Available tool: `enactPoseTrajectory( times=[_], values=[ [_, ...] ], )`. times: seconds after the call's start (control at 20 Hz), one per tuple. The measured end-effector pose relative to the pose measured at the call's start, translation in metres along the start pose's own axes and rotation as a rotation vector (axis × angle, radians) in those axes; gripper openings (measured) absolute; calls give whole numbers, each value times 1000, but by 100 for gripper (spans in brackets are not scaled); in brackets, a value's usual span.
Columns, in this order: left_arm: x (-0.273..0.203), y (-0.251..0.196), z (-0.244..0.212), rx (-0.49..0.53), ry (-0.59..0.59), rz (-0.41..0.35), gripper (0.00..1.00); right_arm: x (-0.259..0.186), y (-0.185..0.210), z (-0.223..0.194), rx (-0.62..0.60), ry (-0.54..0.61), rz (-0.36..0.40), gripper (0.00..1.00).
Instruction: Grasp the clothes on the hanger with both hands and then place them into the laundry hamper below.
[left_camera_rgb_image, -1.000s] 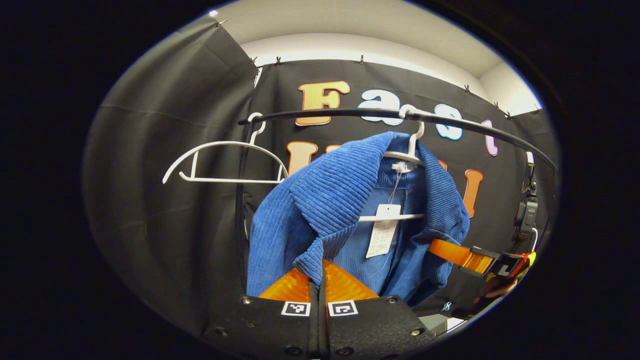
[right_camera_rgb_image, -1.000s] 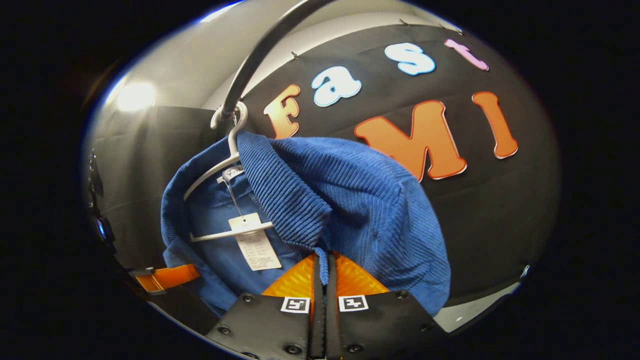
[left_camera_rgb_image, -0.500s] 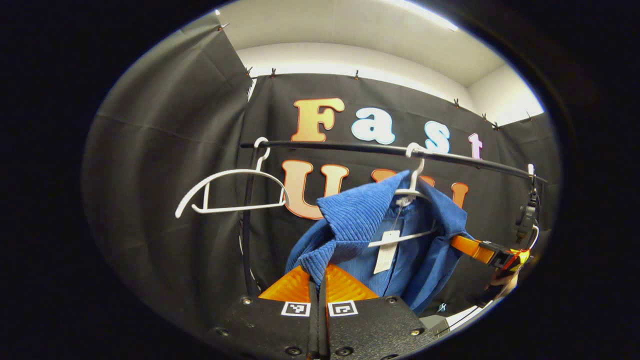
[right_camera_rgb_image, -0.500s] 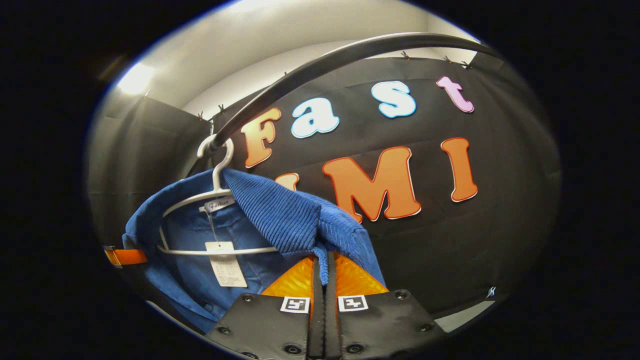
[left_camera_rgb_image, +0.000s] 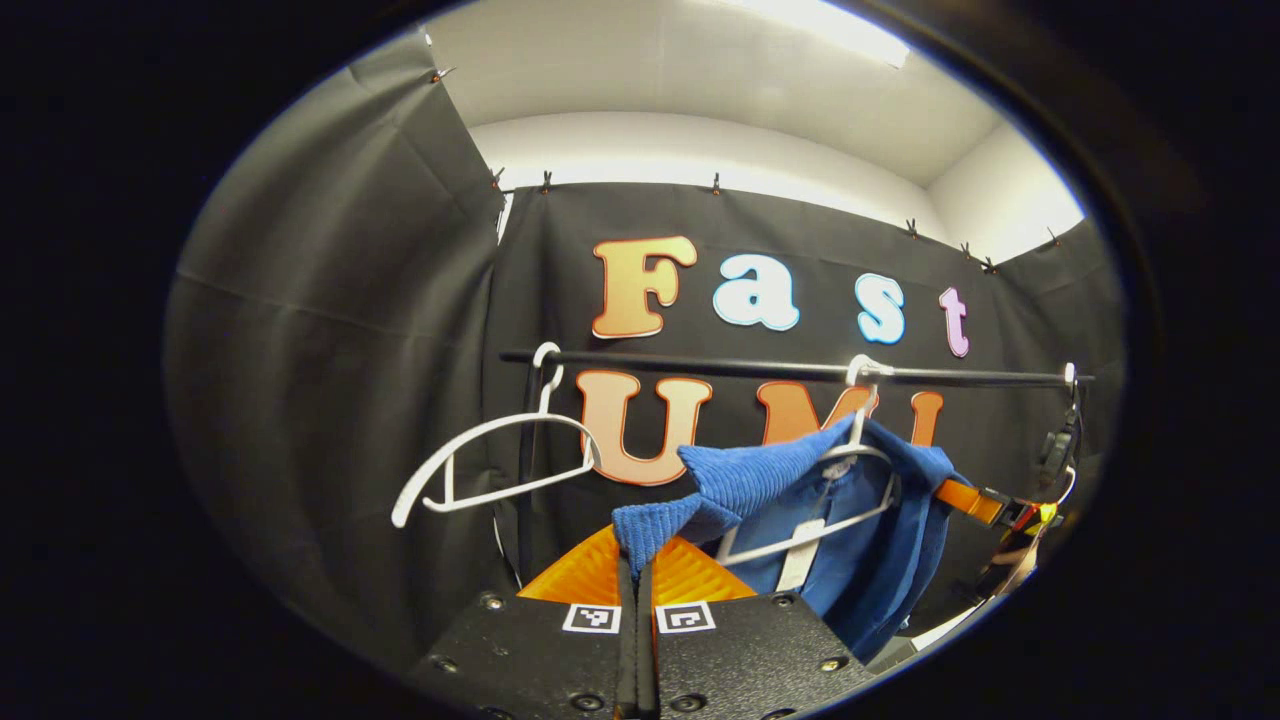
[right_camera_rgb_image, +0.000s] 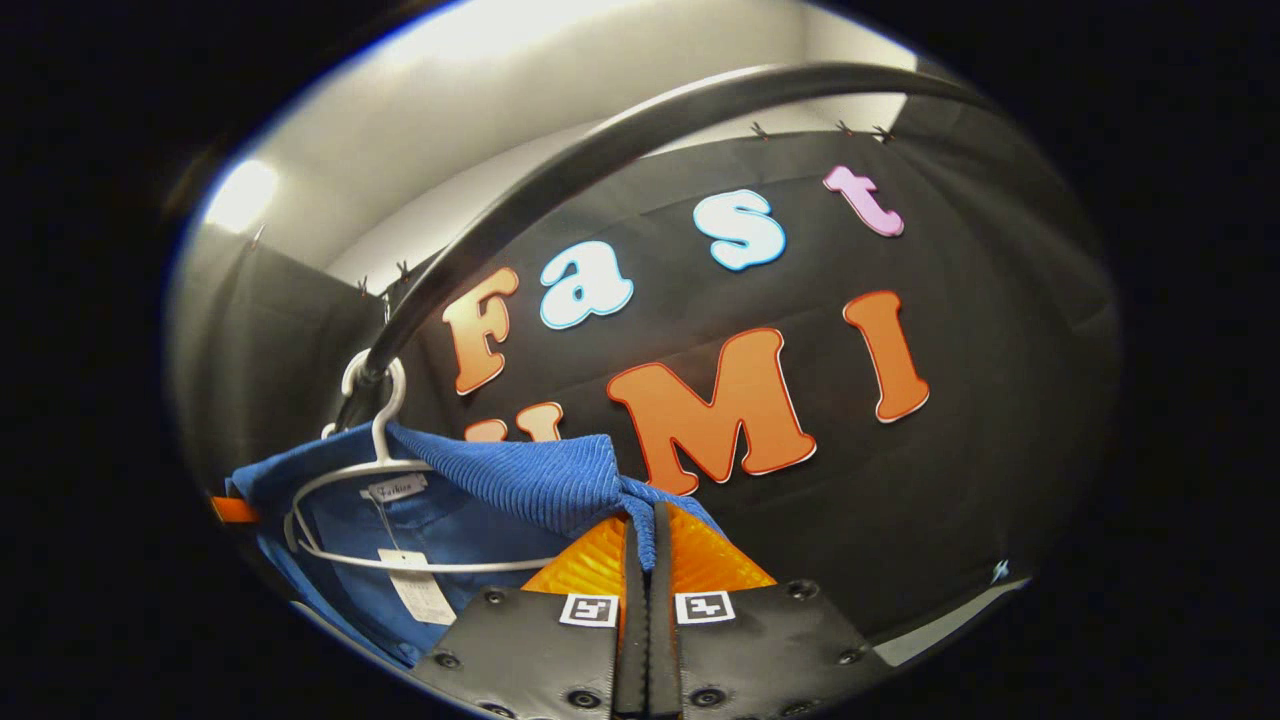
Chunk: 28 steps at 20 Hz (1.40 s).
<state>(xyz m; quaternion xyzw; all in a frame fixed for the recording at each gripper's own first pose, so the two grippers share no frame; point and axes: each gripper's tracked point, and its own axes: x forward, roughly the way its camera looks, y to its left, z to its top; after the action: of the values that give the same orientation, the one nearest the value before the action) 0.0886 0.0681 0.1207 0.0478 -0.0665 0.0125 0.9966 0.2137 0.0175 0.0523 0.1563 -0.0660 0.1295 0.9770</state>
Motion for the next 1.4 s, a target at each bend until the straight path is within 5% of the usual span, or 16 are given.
enactPoseTrajectory(
  times=[0.3, 0.55, 1.4],
  values=[
    [21, 7, 16, 47, -14, -11, 0, 29, -16, -14, 313, 31, 48, 8],
    [42, 11, 10, 72, 3, -17, 0, 45, -19, -4, 443, 12, 103, 7],
    [71, 13, -69, -123, 140, -123, 0, 77, -50, -1, 524, 91, 123, 8]
  ],
)
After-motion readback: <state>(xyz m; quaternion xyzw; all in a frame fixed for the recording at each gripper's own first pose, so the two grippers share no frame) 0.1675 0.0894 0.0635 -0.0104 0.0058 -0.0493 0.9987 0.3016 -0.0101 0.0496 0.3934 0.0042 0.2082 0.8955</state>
